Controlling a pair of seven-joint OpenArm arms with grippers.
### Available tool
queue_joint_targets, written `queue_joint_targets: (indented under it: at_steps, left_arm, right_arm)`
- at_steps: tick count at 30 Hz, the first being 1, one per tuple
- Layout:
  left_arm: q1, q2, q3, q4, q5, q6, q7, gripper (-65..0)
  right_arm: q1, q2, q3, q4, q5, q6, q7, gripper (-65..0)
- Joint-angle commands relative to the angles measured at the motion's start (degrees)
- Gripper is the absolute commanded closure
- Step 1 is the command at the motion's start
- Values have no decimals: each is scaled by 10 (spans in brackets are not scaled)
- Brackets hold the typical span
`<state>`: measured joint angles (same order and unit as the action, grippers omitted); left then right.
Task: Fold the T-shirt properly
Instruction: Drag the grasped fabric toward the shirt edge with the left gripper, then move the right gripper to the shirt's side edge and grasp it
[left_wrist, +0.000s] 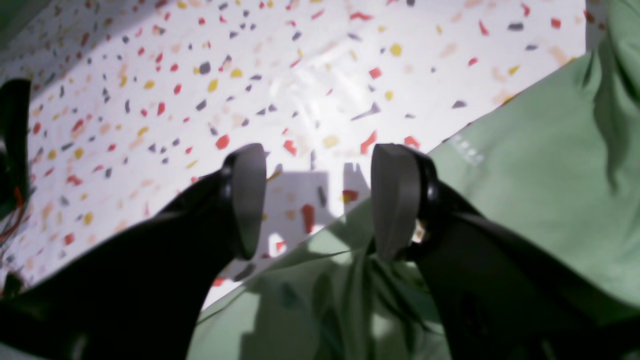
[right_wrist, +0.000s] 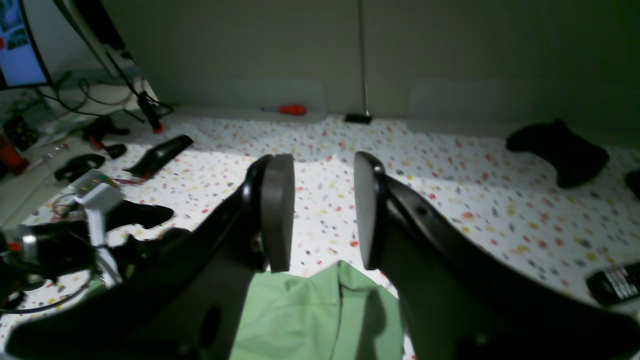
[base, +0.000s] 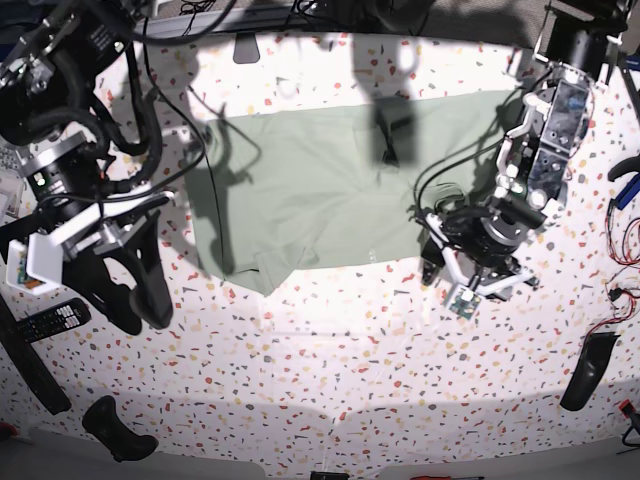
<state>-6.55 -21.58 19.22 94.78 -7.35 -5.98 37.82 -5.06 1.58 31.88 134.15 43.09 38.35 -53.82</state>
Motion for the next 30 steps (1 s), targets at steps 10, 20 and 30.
queue_joint_targets:
  at_steps: [10,20,30]
  left_arm:
    - [-35,-2,-146,11,-64,51,57,-307]
    - [-35,-4,-265,34,-127,-3,63,-307]
    - [-35,-4,-288,88,-127,-3,86,-307]
  right_arm:
    - [3,2,0,9,-39,0,1,-473]
    - [45,1,0,9,7,-3,-21,-472]
    - [73,2,0,-85,-22,-3,-41,-471]
